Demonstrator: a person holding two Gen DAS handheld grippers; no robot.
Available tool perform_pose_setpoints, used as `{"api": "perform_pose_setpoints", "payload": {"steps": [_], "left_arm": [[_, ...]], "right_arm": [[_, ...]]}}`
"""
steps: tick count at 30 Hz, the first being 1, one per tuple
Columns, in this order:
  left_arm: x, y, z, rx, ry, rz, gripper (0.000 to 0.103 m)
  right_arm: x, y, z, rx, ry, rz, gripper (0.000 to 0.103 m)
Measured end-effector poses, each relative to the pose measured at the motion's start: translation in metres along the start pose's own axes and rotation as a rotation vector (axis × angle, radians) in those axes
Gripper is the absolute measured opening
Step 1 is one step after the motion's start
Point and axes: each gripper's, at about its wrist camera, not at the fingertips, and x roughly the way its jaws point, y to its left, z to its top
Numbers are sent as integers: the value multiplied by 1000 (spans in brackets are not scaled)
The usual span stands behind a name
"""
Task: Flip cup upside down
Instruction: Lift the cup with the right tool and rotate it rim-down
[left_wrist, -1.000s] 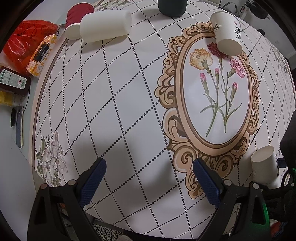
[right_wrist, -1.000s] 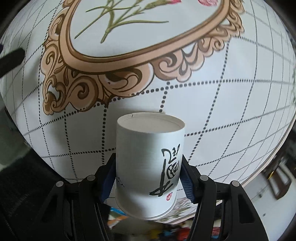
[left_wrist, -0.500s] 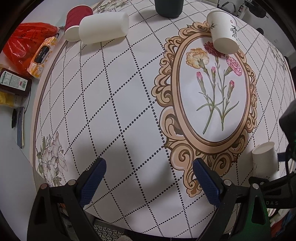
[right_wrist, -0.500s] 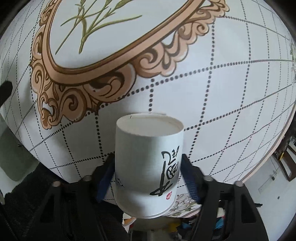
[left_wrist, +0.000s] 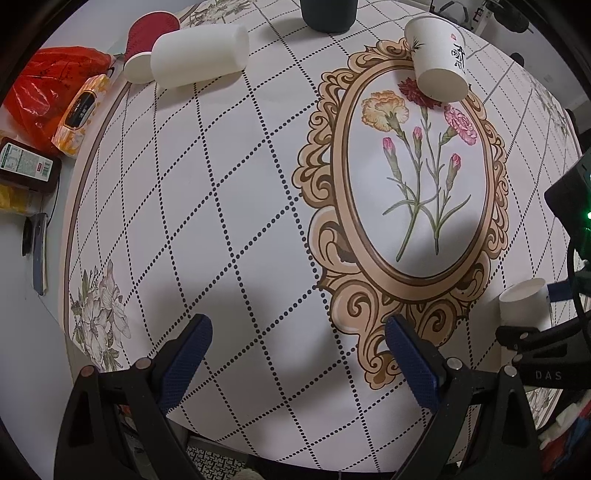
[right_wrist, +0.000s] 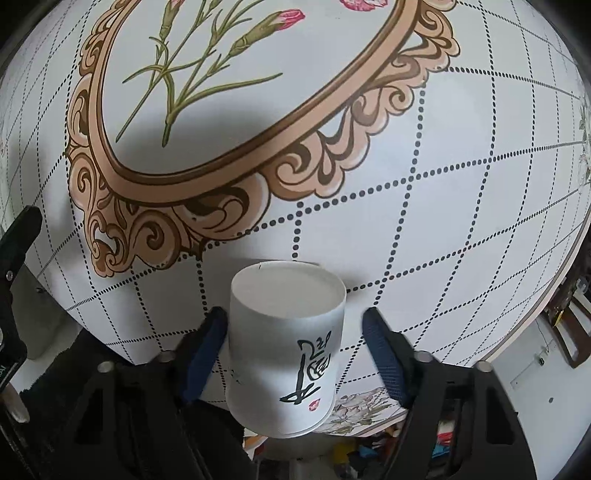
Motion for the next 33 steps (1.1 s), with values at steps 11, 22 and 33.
{"api": "perform_pose_setpoints", "payload": {"steps": [11, 22, 33], "left_arm": [[3, -2, 2, 14, 6, -3, 96], [9, -6, 13, 17, 28, -8, 96], [11, -16, 12, 57, 33, 14, 96]], "right_arm": [[-13, 13, -27, 54, -143, 28, 62], [-62, -17, -45, 280, -638, 51, 61], [-59, -22, -85, 437, -963, 35, 62]]}}
